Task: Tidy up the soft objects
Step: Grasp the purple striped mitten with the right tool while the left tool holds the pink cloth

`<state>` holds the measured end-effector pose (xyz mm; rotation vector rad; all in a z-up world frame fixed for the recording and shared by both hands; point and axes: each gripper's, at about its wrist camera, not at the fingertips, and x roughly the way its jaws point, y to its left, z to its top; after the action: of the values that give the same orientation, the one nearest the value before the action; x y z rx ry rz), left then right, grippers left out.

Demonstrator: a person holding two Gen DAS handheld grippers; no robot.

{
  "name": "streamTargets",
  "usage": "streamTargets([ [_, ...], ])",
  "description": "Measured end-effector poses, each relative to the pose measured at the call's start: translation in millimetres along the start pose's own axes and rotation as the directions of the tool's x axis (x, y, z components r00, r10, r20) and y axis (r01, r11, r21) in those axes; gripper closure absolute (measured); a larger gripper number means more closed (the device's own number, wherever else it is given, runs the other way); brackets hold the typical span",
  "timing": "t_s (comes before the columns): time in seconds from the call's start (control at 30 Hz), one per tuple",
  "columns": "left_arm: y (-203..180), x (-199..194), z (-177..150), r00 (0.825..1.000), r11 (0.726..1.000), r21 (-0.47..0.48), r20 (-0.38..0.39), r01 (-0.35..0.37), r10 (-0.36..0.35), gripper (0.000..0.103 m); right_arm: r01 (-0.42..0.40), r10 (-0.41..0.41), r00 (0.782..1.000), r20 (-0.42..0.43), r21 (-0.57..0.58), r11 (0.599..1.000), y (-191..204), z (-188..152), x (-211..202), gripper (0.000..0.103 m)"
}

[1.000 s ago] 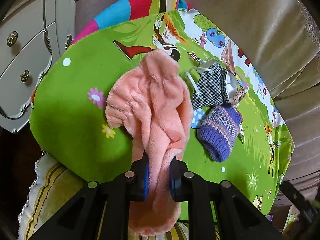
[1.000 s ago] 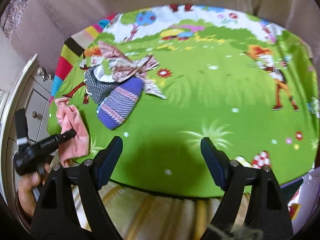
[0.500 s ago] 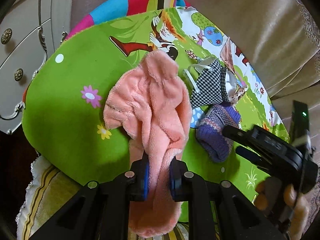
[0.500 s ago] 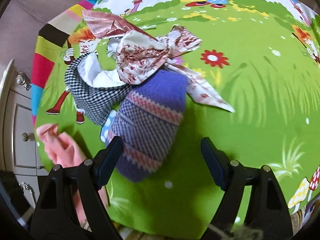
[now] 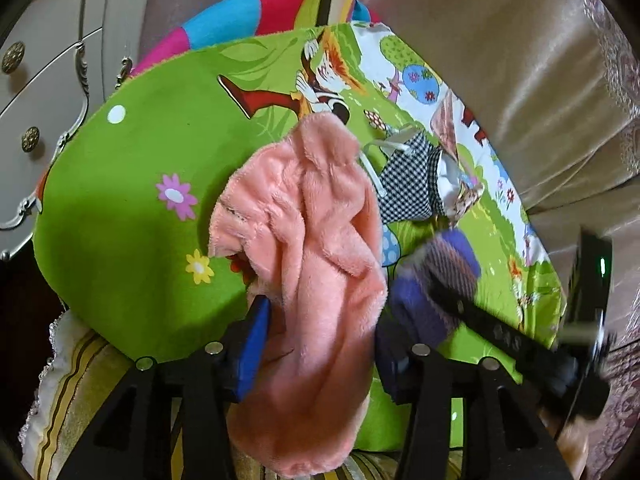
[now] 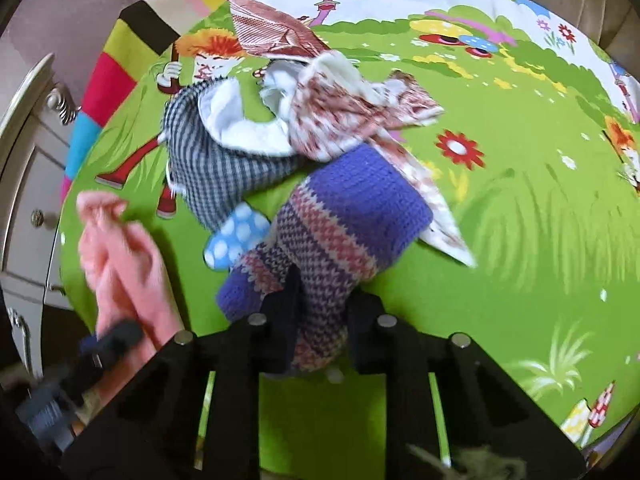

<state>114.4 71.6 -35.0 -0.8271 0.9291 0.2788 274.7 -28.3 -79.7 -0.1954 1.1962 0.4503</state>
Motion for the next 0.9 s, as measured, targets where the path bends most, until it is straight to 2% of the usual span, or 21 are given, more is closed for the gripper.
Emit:
streamTargets([
  [0.17, 0.6, -2.3, 0.2, 0.999, 0.999, -0.003, 0.007, 0.048, -0.048, 0.055, -0.031, 0.031, 0.999, -0.014, 0.023, 0.999, -26.1, -26.4, -20.6, 0.08],
  [0.23, -2.3, -1.7, -0.7, 0.999, 0.998, 0.012, 0.0, 0.054, -0.054, 0.074, -0.023, 0.023, 1.0, -0.018, 0.025, 0.999, -34.9, -33.3, -27.4, 0.08],
  [0.37, -8.6, -1.8, -3.7, 0.997, 0.997, 0.039, -0.008, 0.073, -0.073, 0.078, -0.006, 0.007, 0.999, -0.034, 0.032, 0.999, -45.5, -43.6, -32.1, 0.079],
  [0.43, -12.2, -0.8, -4.5, 0.997, 0.996, 0.052, -0.016, 0.071, -0.071, 0.078, -0.005, 0.008, 0.999, -0.053, 0.049, 0.999, -51.5, -47.8, -31.0, 0.074],
  [0.47, -13.2, 0.9, -4.8, 0.998, 0.997, 0.052, -0.021, 0.062, -0.061, 0.077, 0.003, 0.0, 0.998, -0.057, 0.058, 0.998, -54.1, -49.0, -30.5, 0.074],
  [0.5, -13.6, 2.2, -4.8, 0.999, 0.998, 0.05, -0.024, 0.04, -0.039, 0.073, 0.011, -0.007, 0.998, -0.062, 0.069, 0.998, -56.2, -48.8, -28.8, 0.069],
  [0.57, -15.0, 3.3, -4.3, 1.0, 0.999, 0.054, -0.021, 0.008, -0.007, 0.061, 0.019, -0.014, 0.998, -0.066, 0.079, 0.997, -59.6, -50.2, -27.9, 0.06],
  [0.63, -17.7, 3.7, -4.4, 1.0, 0.998, 0.068, -0.017, -0.019, 0.02, 0.047, 0.023, -0.018, 0.998, -0.055, 0.084, 0.996, -59.0, -49.2, -28.6, 0.041],
  [0.73, -21.9, 6.5, -4.7, 0.999, 0.994, 0.095, -0.018, -0.049, 0.051, 0.044, 0.013, -0.009, 0.999, -0.037, 0.1, 0.995, -57.6, -46.9, -29.1, 0.026],
  [0.9, -30.8, 13.3, -6.5, 0.993, 0.982, 0.152, -0.022, -0.111, 0.116, 0.044, 0.061, -0.056, 0.997, -0.054, 0.101, 0.993, -50.7, -42.3, -18.5, 0.025],
])
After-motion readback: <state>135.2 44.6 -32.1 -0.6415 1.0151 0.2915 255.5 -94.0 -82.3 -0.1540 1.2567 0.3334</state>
